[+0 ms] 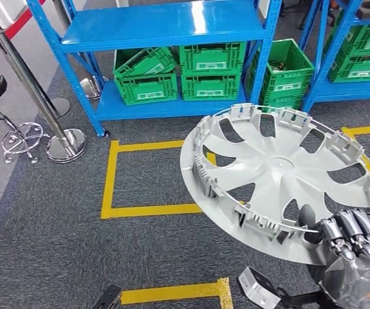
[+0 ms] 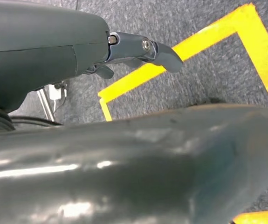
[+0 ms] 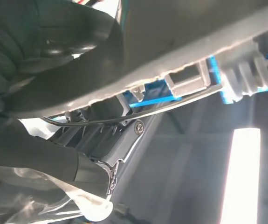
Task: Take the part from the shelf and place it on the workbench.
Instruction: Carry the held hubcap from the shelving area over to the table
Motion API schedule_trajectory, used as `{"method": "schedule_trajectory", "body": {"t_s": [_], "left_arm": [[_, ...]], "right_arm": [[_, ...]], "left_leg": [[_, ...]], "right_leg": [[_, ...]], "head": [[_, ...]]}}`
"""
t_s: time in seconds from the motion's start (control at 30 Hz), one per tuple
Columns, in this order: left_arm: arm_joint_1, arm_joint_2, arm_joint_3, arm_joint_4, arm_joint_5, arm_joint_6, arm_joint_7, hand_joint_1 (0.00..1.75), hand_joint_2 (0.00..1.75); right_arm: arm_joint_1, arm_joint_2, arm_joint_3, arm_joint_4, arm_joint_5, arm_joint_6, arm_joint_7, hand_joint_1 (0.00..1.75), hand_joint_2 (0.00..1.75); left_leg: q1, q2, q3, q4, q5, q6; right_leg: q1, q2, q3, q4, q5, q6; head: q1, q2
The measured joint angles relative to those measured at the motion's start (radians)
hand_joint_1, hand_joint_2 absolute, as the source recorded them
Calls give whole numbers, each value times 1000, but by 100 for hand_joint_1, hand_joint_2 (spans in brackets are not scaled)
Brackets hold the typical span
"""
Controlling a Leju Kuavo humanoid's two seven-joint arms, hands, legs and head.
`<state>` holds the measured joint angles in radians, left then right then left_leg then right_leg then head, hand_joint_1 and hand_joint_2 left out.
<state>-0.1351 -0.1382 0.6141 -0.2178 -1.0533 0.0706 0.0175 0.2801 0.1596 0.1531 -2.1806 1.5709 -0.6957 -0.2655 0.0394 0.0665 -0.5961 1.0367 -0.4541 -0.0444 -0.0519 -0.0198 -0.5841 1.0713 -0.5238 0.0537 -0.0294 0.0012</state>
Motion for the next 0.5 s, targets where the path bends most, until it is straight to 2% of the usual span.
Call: {"method": "schedule_trajectory", "body": {"t_s": [0.03,0.07,0.13,0.17,0.2,0.23,0.27,0.3,0.33,0.37,0.4,0.43,0.5], "left_arm": [[0,0,0,0,0,0,0,0,0],[1,0,0,0,0,0,0,0,0],[2,0,0,0,0,0,0,0,0],[3,0,0,0,0,0,0,0,0],[4,0,0,0,0,0,0,0,0],[4,0,0,0,0,0,0,0,0],[4,0,0,0,0,0,0,0,0],[5,0,0,0,0,0,0,0,0],[5,2,0,0,0,-1,0,0,0],[7,5,0,0,0,-1,0,0,0],[8,5,-1,0,0,-2,0,0,0],[10,5,-1,0,-1,-3,0,0,0],[9,0,-2,0,-2,-4,2,0,0]], "right_arm": [[0,0,1,1,0,0,0,175,175],[-1,0,1,1,0,0,0,175,175],[-2,0,3,1,0,0,1,175,175],[-2,0,5,1,0,0,1,175,175],[-1,0,6,2,0,0,1,175,175],[-1,0,7,3,0,0,1,175,175],[-1,0,7,3,0,0,1,175,175],[-1,0,7,4,0,0,0,175,175],[-2,0,8,4,0,0,0,175,175],[-3,0,8,6,0,0,-1,175,175],[-4,0,8,8,0,0,-2,175,175],[-4,0,9,10,0,0,-2,175,175],[-4,-1,9,12,0,0,-4,175,175]], "left_leg": [[2,-7,-5,17,-17,-1],[3,-19,-18,53,-47,0],[-3,-43,-65,180,-124,8],[-8,-49,-90,243,-151,14],[-13,-51,-104,280,-160,23],[-20,-54,-104,283,-150,35],[-30,-62,-88,248,-125,51],[-41,-81,-59,185,-90,70],[-50,-110,-29,121,-64,89],[-57,-136,-4,68,-45,103],[-63,-156,12,35,-36,112],[-65,-161,18,24,-37,115],[-64,-139,27,-3,-28,111]], "right_leg": [[2,8,-3,1,3,-7],[4,16,-6,1,6,-14],[9,34,-11,-1,12,-25],[14,45,-14,-1,14,-28],[19,56,-17,-1,16,-31],[25,68,-19,-1,18,-34],[29,79,-20,-2,20,-36],[31,91,-22,-3,22,-38],[32,102,-24,-4,25,-38],[30,113,-25,-6,28,-37],[26,124,-27,-8,31,-34],[23,135,-29,-11,35,-28],[20,151,-33,-19,41,-17]], "head": [[-2,0],[-5,0],[-9,0],[-10,0],[-11,0],[-11,0],[-10,0],[-10,0],[-9,0],[-10,0],[-11,0],[-12,0],[-15,0]]}}
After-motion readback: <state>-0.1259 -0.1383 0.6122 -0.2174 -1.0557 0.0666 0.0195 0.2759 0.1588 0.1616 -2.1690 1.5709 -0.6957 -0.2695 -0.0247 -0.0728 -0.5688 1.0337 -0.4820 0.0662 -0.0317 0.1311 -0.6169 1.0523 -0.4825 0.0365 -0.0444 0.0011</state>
